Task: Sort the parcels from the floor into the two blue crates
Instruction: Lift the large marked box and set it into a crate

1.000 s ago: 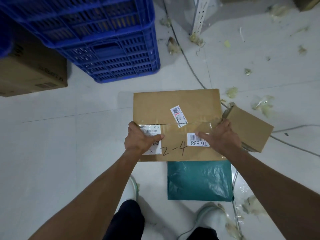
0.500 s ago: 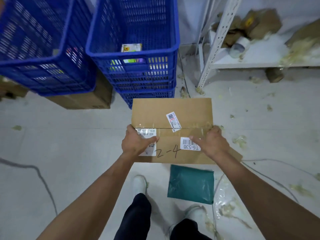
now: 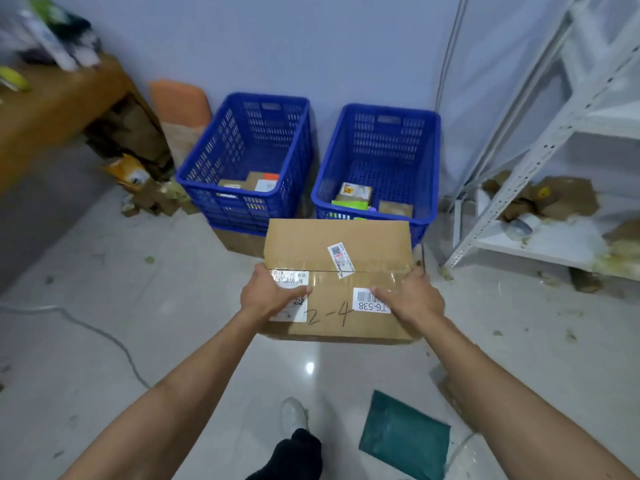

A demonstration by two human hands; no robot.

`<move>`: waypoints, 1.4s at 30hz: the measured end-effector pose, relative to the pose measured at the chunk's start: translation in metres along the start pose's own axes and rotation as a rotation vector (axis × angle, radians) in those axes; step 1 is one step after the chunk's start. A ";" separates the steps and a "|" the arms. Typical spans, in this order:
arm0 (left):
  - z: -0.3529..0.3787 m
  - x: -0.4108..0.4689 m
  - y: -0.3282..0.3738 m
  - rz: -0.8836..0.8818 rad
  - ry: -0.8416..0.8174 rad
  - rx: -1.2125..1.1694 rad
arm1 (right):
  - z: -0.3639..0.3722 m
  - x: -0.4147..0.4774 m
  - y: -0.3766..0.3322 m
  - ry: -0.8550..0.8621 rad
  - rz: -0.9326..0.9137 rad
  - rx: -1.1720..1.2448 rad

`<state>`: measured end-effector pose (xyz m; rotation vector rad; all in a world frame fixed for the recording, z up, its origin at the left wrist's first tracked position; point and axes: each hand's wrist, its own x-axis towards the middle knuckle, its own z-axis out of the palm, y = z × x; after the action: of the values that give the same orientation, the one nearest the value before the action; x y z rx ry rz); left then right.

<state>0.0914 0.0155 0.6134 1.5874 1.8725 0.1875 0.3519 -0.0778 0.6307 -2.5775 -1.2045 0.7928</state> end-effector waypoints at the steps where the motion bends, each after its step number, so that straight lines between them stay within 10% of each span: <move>1: -0.017 0.005 -0.002 -0.005 0.016 -0.016 | -0.005 0.000 -0.019 0.008 -0.021 0.006; 21: -0.268 0.135 -0.024 0.009 0.240 -0.036 | -0.035 0.032 -0.311 0.141 -0.226 -0.026; 42: -0.373 0.474 0.082 -0.044 0.283 -0.160 | -0.068 0.341 -0.559 0.139 -0.344 -0.051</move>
<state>-0.0702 0.5847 0.7563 1.4691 2.0454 0.5541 0.2024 0.5486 0.7678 -2.3206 -1.5786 0.5087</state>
